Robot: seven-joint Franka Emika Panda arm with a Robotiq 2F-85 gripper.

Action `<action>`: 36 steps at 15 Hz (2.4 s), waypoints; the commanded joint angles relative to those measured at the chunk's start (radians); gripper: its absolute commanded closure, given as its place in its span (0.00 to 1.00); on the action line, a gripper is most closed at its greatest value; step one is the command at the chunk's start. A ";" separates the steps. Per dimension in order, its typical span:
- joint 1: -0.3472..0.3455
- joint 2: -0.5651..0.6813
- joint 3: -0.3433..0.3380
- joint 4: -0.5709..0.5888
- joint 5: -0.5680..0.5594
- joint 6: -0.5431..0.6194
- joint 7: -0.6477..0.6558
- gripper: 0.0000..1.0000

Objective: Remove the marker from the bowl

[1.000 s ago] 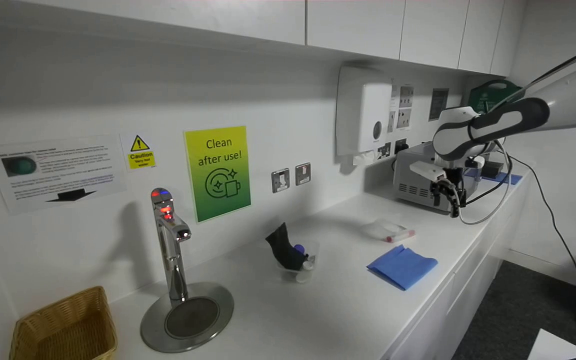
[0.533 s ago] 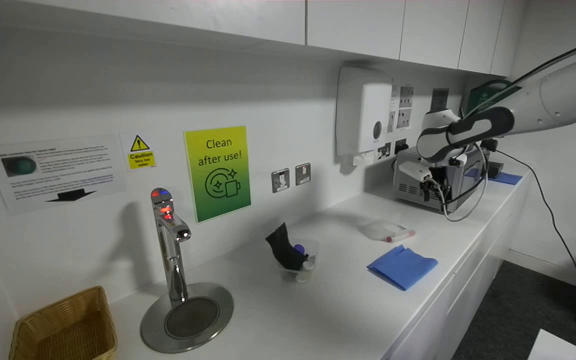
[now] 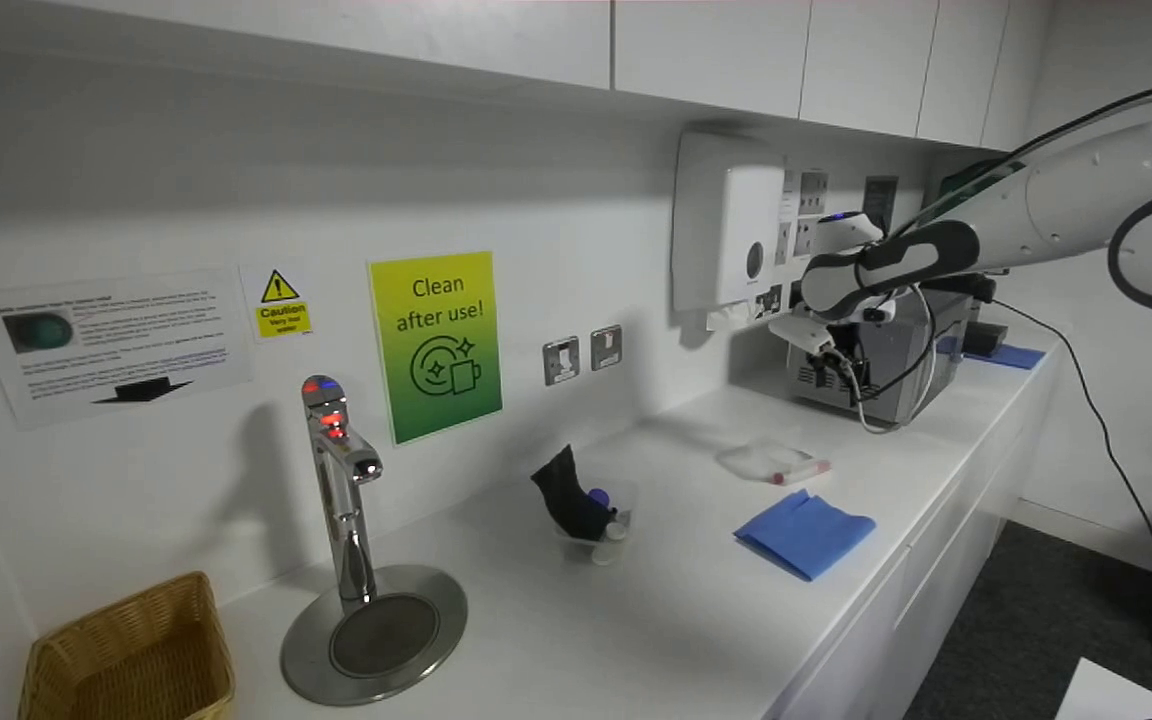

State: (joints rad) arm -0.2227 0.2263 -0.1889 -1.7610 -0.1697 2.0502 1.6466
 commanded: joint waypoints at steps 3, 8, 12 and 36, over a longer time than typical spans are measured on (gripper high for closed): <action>0.027 0.034 0.008 0.081 0.123 -0.027 -0.167 0.21; 0.028 0.042 0.004 0.072 0.206 -0.056 -0.236 0.21; 0.027 0.055 -0.004 0.065 0.228 -0.076 -0.255 0.18; 0.030 0.134 -0.018 0.067 0.217 -0.126 -0.248 0.29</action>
State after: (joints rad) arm -0.1943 0.3563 -0.1930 -1.7129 0.0323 1.9578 1.4284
